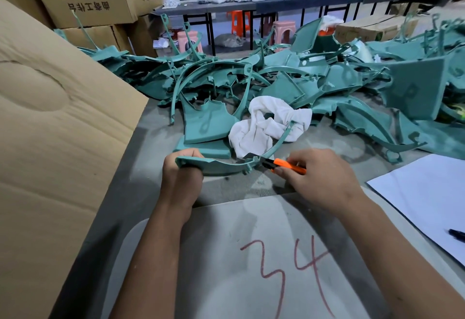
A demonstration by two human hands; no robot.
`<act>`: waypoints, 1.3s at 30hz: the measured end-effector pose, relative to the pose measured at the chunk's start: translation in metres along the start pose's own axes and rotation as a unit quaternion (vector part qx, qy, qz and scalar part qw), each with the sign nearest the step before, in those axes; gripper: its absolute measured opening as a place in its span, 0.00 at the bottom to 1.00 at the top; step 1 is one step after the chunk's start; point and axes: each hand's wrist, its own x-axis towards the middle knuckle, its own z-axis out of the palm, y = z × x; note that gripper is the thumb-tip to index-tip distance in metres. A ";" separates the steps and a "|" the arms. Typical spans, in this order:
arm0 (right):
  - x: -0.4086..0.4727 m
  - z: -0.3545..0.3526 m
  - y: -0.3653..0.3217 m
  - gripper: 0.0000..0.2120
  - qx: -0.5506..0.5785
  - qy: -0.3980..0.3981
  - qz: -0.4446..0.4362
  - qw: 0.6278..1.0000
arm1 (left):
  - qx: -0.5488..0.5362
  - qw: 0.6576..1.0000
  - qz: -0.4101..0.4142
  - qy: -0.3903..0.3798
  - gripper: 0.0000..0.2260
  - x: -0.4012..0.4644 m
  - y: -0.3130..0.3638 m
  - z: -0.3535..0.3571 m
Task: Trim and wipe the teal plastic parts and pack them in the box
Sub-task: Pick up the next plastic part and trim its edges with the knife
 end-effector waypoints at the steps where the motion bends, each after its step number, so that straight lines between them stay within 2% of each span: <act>1: -0.001 0.000 0.000 0.15 -0.001 0.002 0.003 1.000 | -0.005 1.000 -0.014 0.007 0.11 0.000 0.000 0.001; 3: -0.002 0.001 -0.001 0.17 -0.014 0.023 -0.003 1.000 | -0.026 0.996 -0.058 0.056 0.17 -0.001 0.001 0.002; 6: -0.003 0.003 -0.004 0.19 -0.012 0.057 -0.017 0.998 | -0.062 0.984 -0.112 0.127 0.14 -0.004 0.006 0.006; 8: -0.004 0.003 -0.007 0.15 0.011 0.039 -0.029 0.999 | -0.071 0.978 -0.124 0.151 0.10 -0.007 0.011 0.010; 12: -0.001 0.002 -0.008 0.12 0.044 0.011 -0.012 0.999 | -0.048 0.971 -0.131 0.195 0.14 -0.011 0.021 0.016; 20: 0.004 -0.008 0.022 0.10 -0.053 0.058 0.127 0.989 | -0.037 0.970 -0.132 0.202 0.15 -0.011 0.024 0.017; 22: 0.003 -0.010 0.020 0.10 -0.019 0.077 0.092 0.993 | -0.034 0.970 -0.133 0.202 0.15 -0.010 0.022 0.016; 25: -0.001 -0.007 0.004 0.11 0.039 0.026 -0.037 0.998 | -0.033 0.969 -0.136 0.202 0.15 -0.009 0.020 0.016; 27: -0.002 -0.003 -0.001 0.12 0.029 0.012 -0.060 0.998 | -0.031 0.969 -0.136 0.202 0.15 -0.008 0.020 0.016; 32: 0.006 -0.007 0.023 0.12 -0.010 0.020 0.092 0.995 | -0.027 0.971 -0.137 0.195 0.16 -0.008 0.020 0.015; 35: 0.005 -0.014 0.037 0.12 -0.046 0.073 0.128 0.988 | -0.031 0.971 -0.137 0.192 0.15 -0.008 0.020 0.014; 37: 0.004 -0.017 0.034 0.12 -0.010 0.103 0.085 0.991 | -0.034 0.971 -0.137 0.190 0.15 -0.007 0.019 0.014; 39: 0.002 -0.018 0.023 0.11 0.057 0.075 -0.011 0.995 | -0.040 0.971 -0.138 0.191 0.15 -0.006 0.018 0.014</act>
